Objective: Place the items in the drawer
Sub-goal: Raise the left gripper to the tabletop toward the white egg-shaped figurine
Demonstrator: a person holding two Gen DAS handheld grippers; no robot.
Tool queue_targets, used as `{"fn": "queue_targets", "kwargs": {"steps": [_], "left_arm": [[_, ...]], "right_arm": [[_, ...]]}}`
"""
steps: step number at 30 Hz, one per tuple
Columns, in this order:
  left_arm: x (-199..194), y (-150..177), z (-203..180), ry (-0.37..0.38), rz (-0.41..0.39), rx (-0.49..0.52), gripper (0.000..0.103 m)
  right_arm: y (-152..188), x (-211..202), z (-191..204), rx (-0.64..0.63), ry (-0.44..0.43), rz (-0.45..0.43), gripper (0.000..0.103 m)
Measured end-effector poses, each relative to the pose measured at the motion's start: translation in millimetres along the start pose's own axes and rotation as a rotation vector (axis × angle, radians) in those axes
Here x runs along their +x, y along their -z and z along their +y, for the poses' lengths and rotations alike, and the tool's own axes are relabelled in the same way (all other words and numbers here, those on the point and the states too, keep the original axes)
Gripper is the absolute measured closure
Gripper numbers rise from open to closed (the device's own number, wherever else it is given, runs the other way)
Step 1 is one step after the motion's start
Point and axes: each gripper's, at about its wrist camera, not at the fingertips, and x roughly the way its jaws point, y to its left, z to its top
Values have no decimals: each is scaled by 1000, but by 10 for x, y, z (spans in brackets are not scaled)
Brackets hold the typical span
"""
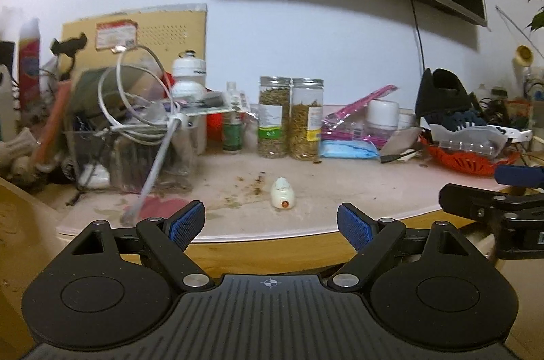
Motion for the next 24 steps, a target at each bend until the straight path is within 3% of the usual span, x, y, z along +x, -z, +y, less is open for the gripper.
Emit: {"fn": "queue_targets", "kwargs": {"steps": [13,24], "left_arm": [[309,-24,7,102,-3,75,17],[647,-16,32,99,15,86,17]], "right_arm": [[-23,-14,7,15,-33,-1,0],[-7,-18,67,5,-60,-13,0]]}}
